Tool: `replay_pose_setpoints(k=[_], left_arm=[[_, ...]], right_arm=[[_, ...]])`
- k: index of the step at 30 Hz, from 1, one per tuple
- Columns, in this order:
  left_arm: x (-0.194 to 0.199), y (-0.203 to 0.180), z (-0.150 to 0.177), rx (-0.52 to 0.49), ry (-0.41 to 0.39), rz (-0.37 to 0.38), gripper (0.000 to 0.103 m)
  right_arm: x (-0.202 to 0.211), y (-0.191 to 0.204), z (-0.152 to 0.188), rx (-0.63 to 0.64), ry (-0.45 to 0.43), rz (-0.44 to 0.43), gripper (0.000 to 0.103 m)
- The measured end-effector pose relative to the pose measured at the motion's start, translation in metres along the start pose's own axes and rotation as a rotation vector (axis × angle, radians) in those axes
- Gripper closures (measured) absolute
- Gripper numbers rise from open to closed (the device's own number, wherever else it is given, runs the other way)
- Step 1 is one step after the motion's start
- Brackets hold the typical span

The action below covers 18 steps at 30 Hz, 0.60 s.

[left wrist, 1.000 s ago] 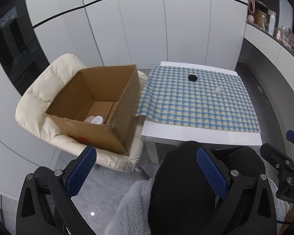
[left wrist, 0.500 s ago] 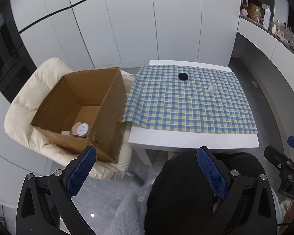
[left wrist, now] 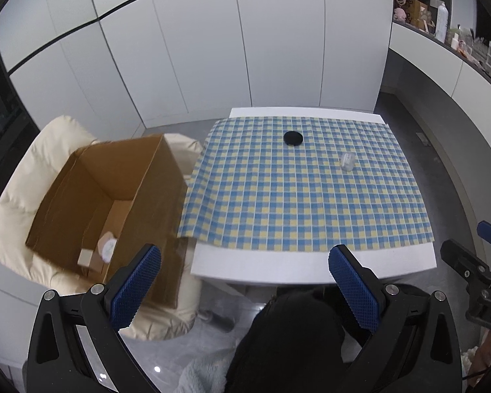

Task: Organize objects
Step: 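Grasp the black round puff with the left tool while the right tool grasps the clear case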

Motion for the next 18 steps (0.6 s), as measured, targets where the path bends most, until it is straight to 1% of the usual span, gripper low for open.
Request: replay_pose_setpoints(k=[5,11,14,18], left_arm=[[-0.03,-0.007,-0.017,-0.015,0.015,0.016,0.001],[-0.079,-0.011,-0.034,-0.005,0.065,0.037,0.001],[-0.104,-0.012,-0.044,0.0,0.082,0.044,0.001],[-0.134,-0.015,-0.06,0.005,0.078,0.049,0.001]], right_arm=[[-0.033,-0.019,-0.022,-0.023,0.017,0.027,0.0],[-0.077,-0.036,-0.049,-0.045,0.029,0.05,0.0],[-0.1,-0.041,-0.063,-0.02,0.019,0.053,0.0],[-0.135,-0.046,-0.082,0.045,-0.006,0.043,0.0]])
Point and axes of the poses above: each gripper's, at about its wrist camera, not at the fingertips, and x roughly against the way its jaws point, y to its left, z to its underside, the point moved 4 cm from there along -x, roughly the way its jaws point, and after that the axes turned 13 degrees about -x, right-handed, at the moved point
